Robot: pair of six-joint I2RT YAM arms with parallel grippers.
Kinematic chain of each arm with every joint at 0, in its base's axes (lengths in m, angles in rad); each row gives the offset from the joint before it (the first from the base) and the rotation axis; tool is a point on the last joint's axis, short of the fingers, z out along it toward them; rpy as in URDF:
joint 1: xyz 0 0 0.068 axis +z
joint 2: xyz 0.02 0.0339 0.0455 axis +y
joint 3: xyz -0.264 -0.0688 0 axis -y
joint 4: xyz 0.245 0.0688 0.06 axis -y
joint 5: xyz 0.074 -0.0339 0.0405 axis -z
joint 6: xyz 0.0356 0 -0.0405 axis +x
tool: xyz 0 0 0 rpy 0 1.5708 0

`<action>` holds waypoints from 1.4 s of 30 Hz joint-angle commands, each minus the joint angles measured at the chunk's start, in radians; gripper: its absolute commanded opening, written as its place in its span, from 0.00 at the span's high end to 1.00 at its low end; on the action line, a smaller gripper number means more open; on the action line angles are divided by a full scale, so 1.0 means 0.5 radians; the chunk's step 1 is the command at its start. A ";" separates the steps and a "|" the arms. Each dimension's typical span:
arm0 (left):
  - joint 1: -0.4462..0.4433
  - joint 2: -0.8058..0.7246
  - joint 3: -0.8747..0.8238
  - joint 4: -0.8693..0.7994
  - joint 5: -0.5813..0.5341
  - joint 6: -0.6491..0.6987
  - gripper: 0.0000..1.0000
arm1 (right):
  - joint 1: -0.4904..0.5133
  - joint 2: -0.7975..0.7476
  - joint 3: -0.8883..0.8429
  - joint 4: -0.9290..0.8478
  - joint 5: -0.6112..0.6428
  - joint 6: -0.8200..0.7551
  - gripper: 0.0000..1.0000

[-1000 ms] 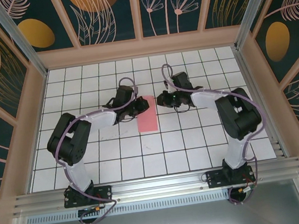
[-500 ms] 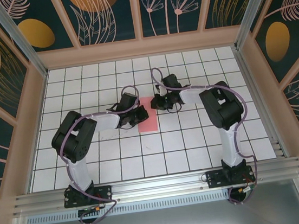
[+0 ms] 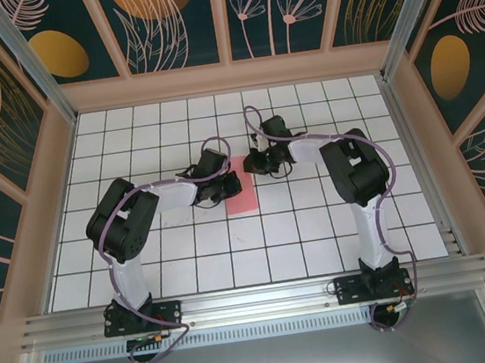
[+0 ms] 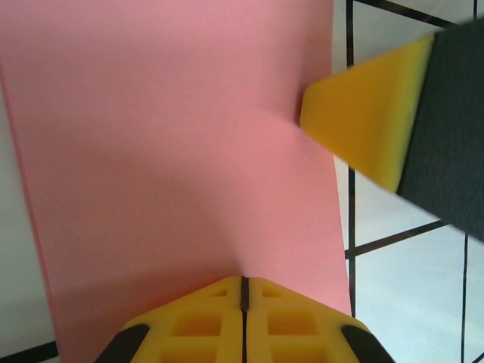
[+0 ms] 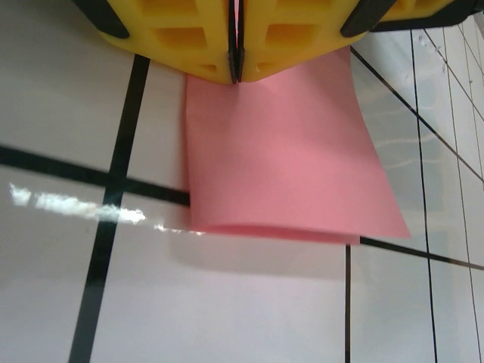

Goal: Fold a paper plane with a square sheet of paper (pick it up from the middle)
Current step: Fold the square sheet of paper in half at the center of the table.

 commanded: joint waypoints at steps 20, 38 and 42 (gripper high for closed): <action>-0.015 0.130 -0.092 -0.335 -0.066 0.143 0.93 | -0.058 0.330 0.529 -0.171 0.282 0.078 0.86; 0.056 -0.449 -0.268 -0.074 -0.209 -0.212 0.62 | 0.145 -0.305 -0.005 -0.244 0.626 -0.111 0.77; 0.112 -0.498 -0.381 -0.046 -0.203 -0.278 0.53 | 0.203 -0.211 0.056 -0.254 0.642 -0.117 0.76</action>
